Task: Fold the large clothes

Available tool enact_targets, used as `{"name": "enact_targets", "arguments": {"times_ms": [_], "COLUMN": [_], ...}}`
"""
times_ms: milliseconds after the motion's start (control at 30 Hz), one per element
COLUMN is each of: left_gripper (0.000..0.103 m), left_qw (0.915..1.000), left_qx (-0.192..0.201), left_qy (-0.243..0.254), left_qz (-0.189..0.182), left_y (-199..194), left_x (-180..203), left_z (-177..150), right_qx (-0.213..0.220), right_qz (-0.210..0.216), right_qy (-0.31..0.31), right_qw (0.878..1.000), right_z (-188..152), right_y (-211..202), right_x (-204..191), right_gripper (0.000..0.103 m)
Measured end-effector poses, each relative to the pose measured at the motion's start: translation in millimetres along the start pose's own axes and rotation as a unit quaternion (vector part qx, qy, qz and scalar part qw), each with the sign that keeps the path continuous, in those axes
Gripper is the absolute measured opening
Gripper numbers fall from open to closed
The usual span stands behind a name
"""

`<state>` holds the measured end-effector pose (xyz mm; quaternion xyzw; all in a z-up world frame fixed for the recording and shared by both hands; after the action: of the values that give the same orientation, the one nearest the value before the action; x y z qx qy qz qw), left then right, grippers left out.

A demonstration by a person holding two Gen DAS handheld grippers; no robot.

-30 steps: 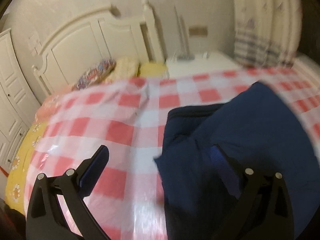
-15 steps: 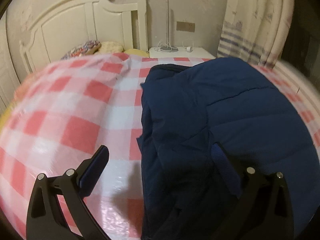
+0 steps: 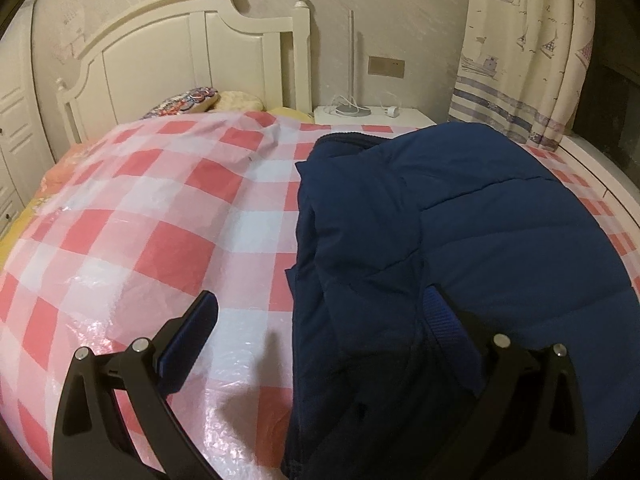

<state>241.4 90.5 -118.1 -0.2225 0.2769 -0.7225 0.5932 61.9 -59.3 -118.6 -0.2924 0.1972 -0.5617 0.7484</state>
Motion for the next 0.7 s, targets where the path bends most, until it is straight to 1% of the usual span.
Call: {"name": "enact_targets", "arguments": {"times_ms": [33, 67, 100, 133, 167, 200, 233, 267, 300, 333, 367, 433, 467, 500, 533, 567, 633, 700], "left_gripper": [0.101, 0.101, 0.101, 0.101, 0.101, 0.101, 0.101, 0.101, 0.101, 0.101, 0.101, 0.101, 0.101, 0.101, 0.101, 0.101, 0.101, 0.101], "left_qw": [1.0, 1.0, 1.0, 1.0, 1.0, 0.9999, 0.9999, 0.9998, 0.9997, 0.9994, 0.9992, 0.9991, 0.9991, 0.9991, 0.9991, 0.9991, 0.9992, 0.9992], "left_qx": [0.001, 0.003, 0.004, 0.005, 0.005, 0.006, 0.005, 0.004, 0.002, 0.0, -0.002, -0.003, 0.0, 0.007, 0.014, 0.017, 0.016, 0.009], "left_qy": [0.0, 0.0, 0.0, -0.001, -0.002, -0.004, -0.009, -0.013, -0.019, -0.027, -0.033, -0.036, -0.032, -0.026, -0.023, -0.021, -0.024, -0.034], "left_qz": [0.001, 0.002, 0.003, 0.005, 0.007, 0.01, 0.013, 0.014, 0.015, 0.019, 0.023, 0.024, 0.026, 0.034, 0.033, 0.032, 0.029, 0.016], "left_y": [-1, -1, -2, -3, -3, -4, -5, -6, -7, -10, -13, -19, -22, -24, -26, -26, -25, -22], "left_x": [0, 0, 1, 1, 0, -1, -2, -3, -4, -4, -3, 2, 6, 11, 15, 18, 17, 12], "left_z": [0, -1, -1, -2, -2, -2, -3, -4, -5, -7, -9, -14, -17, -19, -20, -21, -22, -23], "right_qx": [0.001, -0.002, -0.006, -0.02, -0.027, -0.023, -0.009, -0.002, 0.007, 0.015, 0.028, 0.056, 0.072, 0.074, 0.066, 0.037, 0.035, 0.015], "right_qz": [0.0, -0.011, -0.024, -0.041, -0.048, -0.052, -0.056, -0.056, -0.054, -0.056, -0.068, -0.108, -0.135, -0.152, -0.152, -0.134, -0.118, -0.103], "right_qy": [0.012, 0.007, -0.003, -0.018, -0.027, -0.034, -0.053, -0.059, -0.053, -0.05, -0.054, -0.075, -0.093, -0.108, -0.109, -0.099, -0.094, -0.097], "right_qw": [1.0, 1.0, 1.0, 0.999, 0.998, 0.998, 0.997, 0.997, 0.997, 0.997, 0.996, 0.99, 0.984, 0.98, 0.98, 0.985, 0.988, 0.99], "right_z": [1, 2, 2, -1, -3, -2, 0, 2, 5, 8, 11, 15, 15, 13, 8, -1, -7, -3], "right_y": [-2, 0, 4, 12, 17, 21, 20, 18, 13, 8, 2, -9, -16, -14, -9, 4, 7, 2], "right_x": [3, 4, 5, 1, -1, -1, -3, -2, 1, 3, 5, 7, 8, 9, 12, 19, 24, 25], "right_gripper": [0.069, 0.068, 0.068, 0.068, 0.068, 0.064, 0.057, 0.053, 0.047, 0.045, 0.044, 0.044, 0.042, 0.037, 0.037, 0.038, 0.038, 0.039]}}
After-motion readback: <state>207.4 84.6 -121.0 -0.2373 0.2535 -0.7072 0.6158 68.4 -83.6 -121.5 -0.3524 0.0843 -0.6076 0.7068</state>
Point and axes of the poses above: each gripper's, at about its wrist camera, not at the fingertips, and y roughly the way its jaws point, x to its right, z to its top, the point moved 4 cm from there along y, roughly the way its jaws point, and after that the axes turned 1 degree about -z, right-handed, at the moved point
